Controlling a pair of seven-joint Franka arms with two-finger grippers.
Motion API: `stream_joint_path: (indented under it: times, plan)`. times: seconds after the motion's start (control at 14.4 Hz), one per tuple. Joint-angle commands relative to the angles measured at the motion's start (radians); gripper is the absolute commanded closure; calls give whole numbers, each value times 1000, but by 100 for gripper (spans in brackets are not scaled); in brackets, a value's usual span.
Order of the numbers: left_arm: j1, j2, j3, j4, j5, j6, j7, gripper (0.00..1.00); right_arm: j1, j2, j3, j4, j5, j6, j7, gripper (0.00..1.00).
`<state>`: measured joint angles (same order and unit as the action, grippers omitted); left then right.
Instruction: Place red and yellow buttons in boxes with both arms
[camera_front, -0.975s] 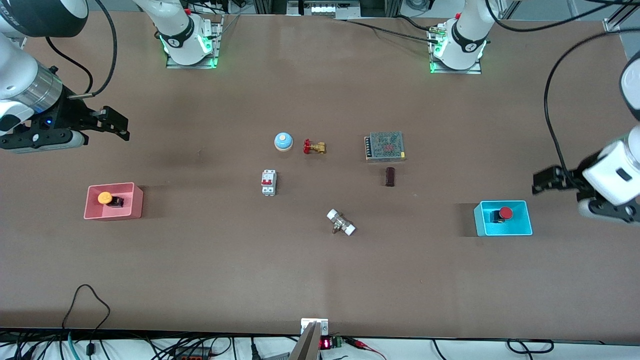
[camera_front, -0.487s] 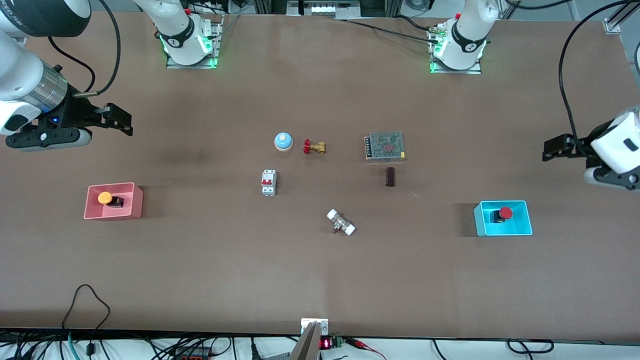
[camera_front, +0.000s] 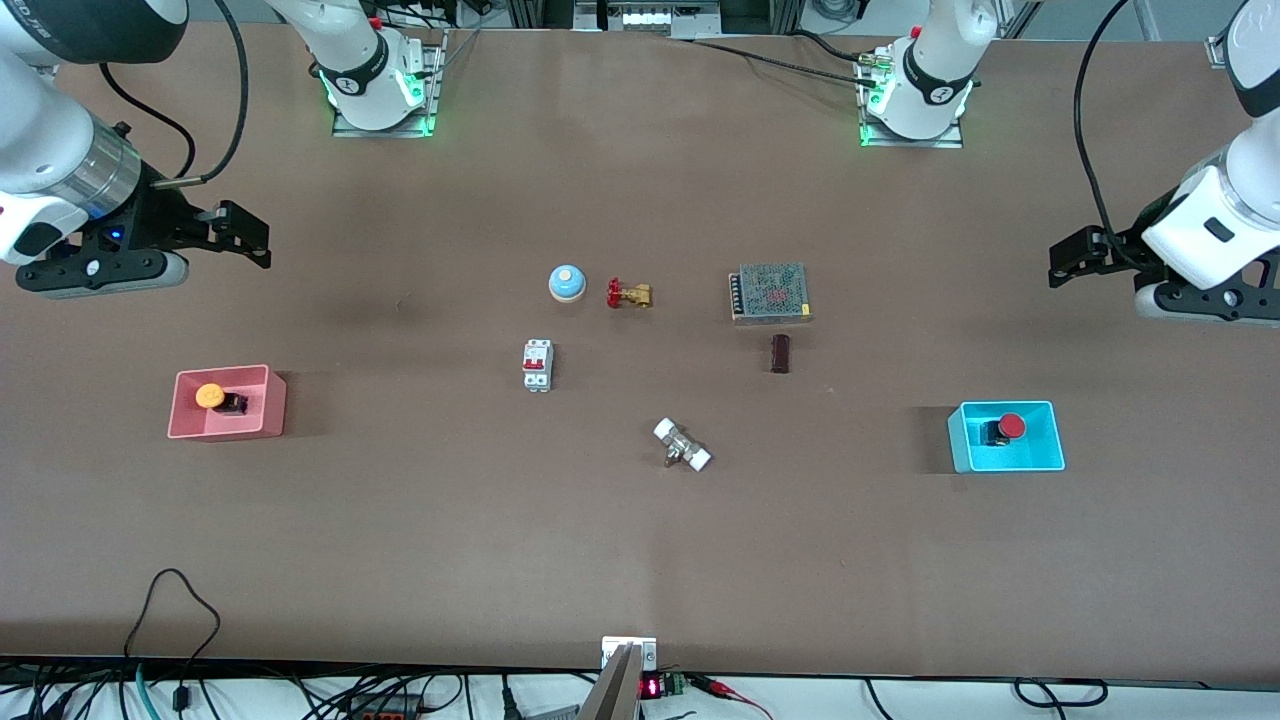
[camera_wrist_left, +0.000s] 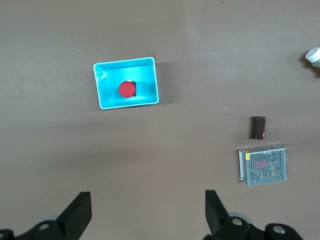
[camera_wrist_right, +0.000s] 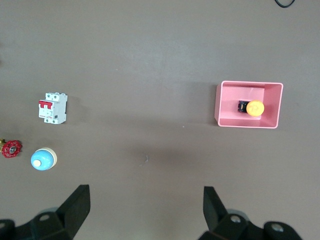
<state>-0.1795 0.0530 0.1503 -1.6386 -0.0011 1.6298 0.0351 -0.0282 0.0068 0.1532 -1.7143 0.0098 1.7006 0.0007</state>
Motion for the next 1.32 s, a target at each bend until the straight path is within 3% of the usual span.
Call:
stream_joint_path:
  times: [0.0, 0.28, 0.35, 0.42, 0.49, 0.7, 1.25]
  plan:
    - [-3, -27, 2, -6, 20, -1, -12, 0, 7, 33, 0, 57, -14, -25, 18, 0]
    - [6, -35, 2, -7, 16, -13, -14, 0, 128, 35, -119, 61, -13, -24, 16, 0]
    - [52, -36, -50, -7, 20, -10, -17, 0, 125, 35, -124, 61, -14, -24, 12, 0]
    - [193, -44, -196, -12, 18, -4, -18, 0, 125, 35, -124, 61, -14, -24, 18, 0]
    - [199, -47, -205, -13, 16, -5, -23, 0, 122, 35, -124, 61, -16, -25, 18, 0]
    - [150, -42, -140, -12, 18, 18, -11, 0, 120, 39, -124, 62, -16, -27, 16, 0]
    - [103, -47, -109, -13, 20, 16, -11, 0, 122, 39, -123, 62, -17, -33, 19, 0]
